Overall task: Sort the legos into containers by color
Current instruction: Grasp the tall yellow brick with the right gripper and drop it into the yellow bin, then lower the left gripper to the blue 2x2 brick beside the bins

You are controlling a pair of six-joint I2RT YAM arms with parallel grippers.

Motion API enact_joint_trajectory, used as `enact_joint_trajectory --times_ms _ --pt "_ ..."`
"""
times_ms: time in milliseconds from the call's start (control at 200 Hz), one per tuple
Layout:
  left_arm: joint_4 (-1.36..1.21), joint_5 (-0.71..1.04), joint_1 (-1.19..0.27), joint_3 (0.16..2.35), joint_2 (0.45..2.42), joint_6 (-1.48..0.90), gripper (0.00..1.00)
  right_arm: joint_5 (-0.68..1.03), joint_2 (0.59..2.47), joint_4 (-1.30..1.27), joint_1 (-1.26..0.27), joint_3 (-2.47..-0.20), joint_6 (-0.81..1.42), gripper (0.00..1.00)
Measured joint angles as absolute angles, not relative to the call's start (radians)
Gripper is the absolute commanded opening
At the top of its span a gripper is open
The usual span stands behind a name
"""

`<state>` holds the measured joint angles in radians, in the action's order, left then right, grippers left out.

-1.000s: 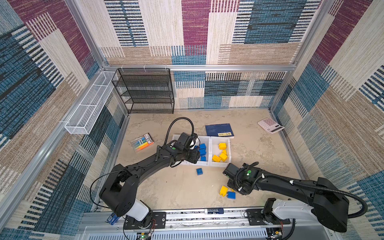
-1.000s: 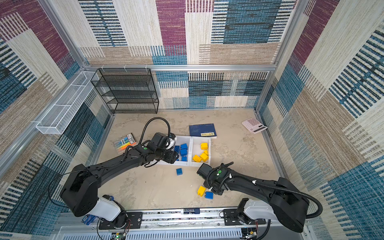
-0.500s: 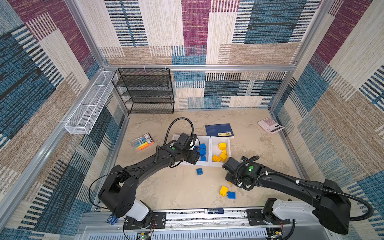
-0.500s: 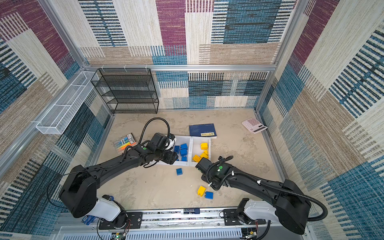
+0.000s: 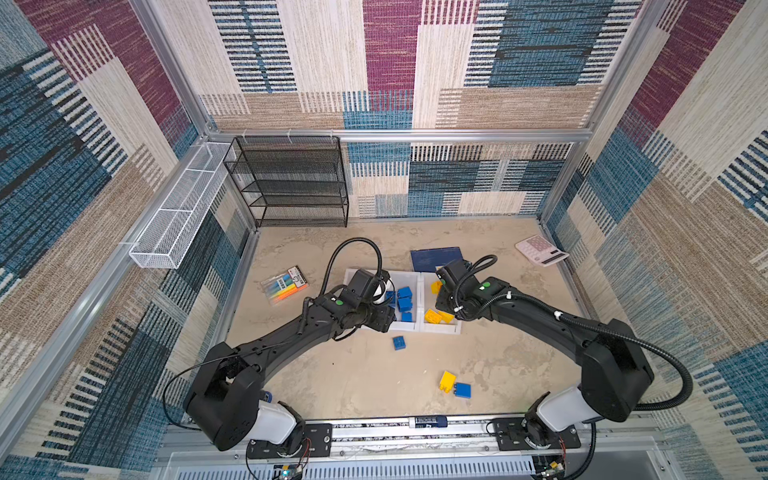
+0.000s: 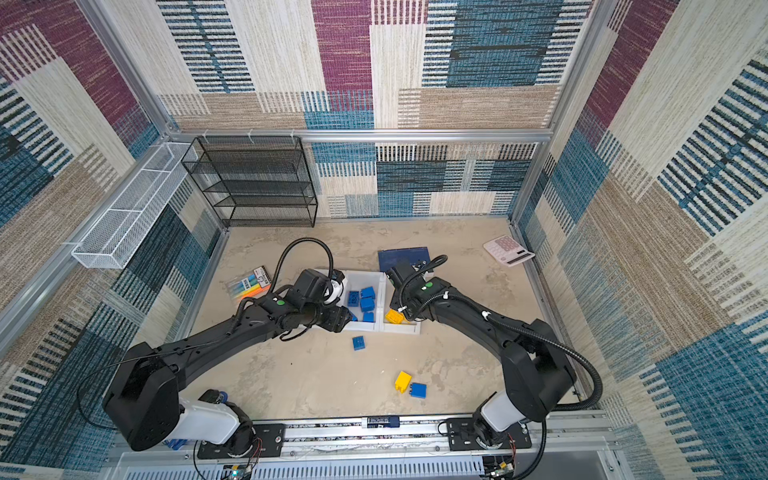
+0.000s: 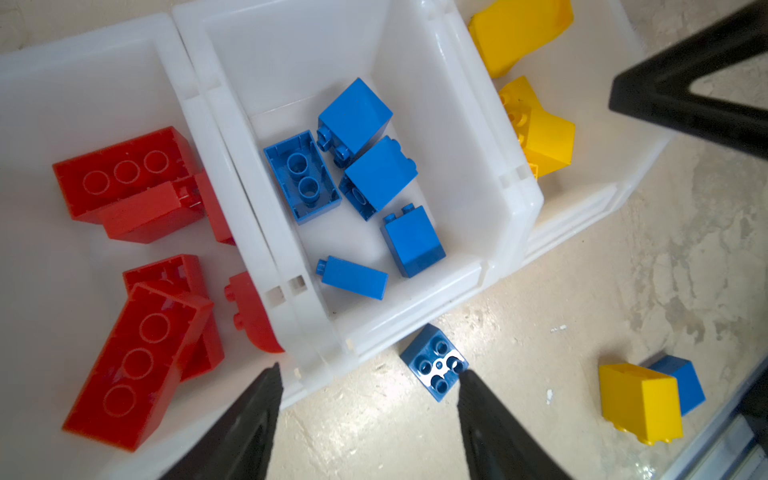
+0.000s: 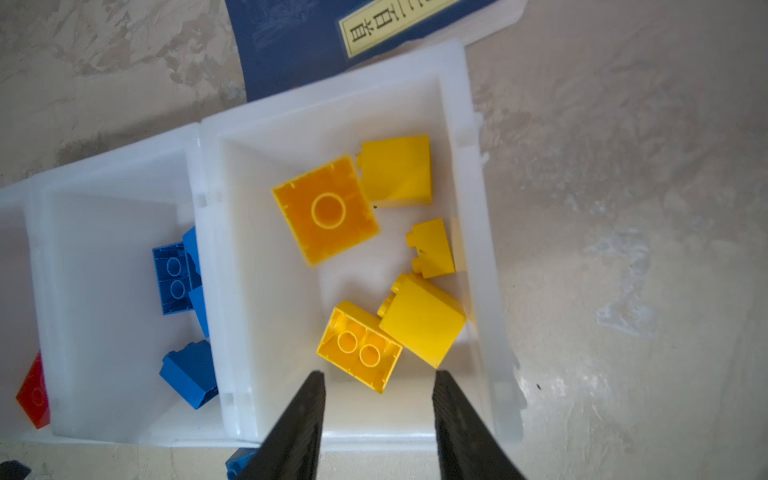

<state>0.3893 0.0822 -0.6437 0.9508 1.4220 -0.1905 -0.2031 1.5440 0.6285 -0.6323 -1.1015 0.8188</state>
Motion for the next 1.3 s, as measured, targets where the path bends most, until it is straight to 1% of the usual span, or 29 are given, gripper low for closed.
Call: enact_joint_trajectory --times_ms 30,70,316,937,1302 --pt "0.39 0.082 -0.644 0.947 1.419 -0.191 0.7 -0.201 1.555 0.622 -0.628 -1.111 0.805 0.63" --pt "0.393 0.082 -0.644 0.943 1.416 -0.193 0.7 -0.201 1.568 0.616 -0.626 -1.121 0.781 0.64" --pt "0.401 0.081 -0.644 0.925 1.404 -0.205 0.7 -0.175 1.579 0.6 -0.621 -1.134 0.735 0.65" --pt "0.408 0.096 -0.648 0.894 1.407 -0.238 0.71 -0.157 1.521 0.596 -0.611 -1.111 0.718 0.65" --pt "0.418 0.111 -0.736 0.864 1.427 -0.333 0.73 -0.139 1.451 0.589 -0.609 -1.055 0.718 0.67"
